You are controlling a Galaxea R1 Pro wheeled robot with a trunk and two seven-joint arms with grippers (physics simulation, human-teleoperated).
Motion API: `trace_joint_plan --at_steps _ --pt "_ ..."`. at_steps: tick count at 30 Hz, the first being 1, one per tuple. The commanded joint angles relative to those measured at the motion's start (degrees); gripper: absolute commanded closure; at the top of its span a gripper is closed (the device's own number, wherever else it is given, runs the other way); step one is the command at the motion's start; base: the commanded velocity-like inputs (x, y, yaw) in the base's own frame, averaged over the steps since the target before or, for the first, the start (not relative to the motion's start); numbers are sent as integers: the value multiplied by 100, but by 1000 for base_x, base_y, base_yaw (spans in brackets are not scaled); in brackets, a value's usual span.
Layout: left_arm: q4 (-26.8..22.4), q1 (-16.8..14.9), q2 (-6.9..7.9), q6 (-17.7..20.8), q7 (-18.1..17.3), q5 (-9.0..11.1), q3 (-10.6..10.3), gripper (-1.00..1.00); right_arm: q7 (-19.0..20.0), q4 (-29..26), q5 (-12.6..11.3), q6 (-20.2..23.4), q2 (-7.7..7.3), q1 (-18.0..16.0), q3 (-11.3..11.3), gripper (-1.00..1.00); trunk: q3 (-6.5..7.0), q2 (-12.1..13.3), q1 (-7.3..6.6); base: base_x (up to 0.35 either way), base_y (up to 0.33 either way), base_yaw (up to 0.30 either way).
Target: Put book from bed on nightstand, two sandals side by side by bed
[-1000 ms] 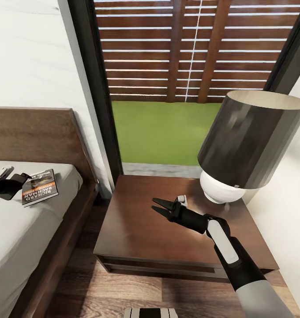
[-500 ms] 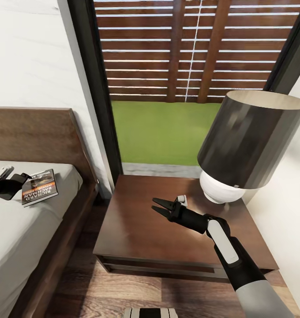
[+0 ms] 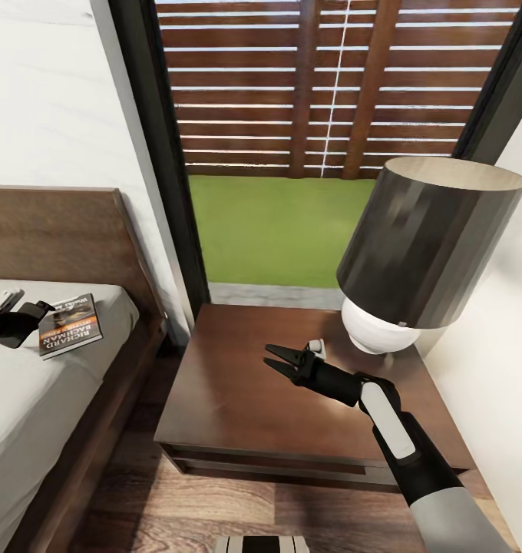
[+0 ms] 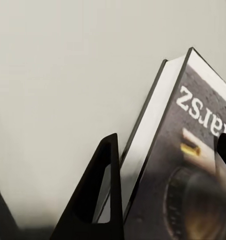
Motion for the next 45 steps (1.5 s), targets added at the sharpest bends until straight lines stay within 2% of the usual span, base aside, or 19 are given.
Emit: trace_joint_plan --at_steps 1,32,45 --pt "121 5 0 47 58 38 50 -100 1 1 -21 24 -4 -4 6 -100 -5 -1 0 0 -11 0" --pt "121 7 26 65 58 36 55 -100 2 1 -20 24 -4 -4 2 -100 -5 -1 0 0 -1 0" --pt "121 5 97 100 56 36 56 -100 1 1 -19 24 -4 -3 2 -100 283 16 -34 0 0 0"
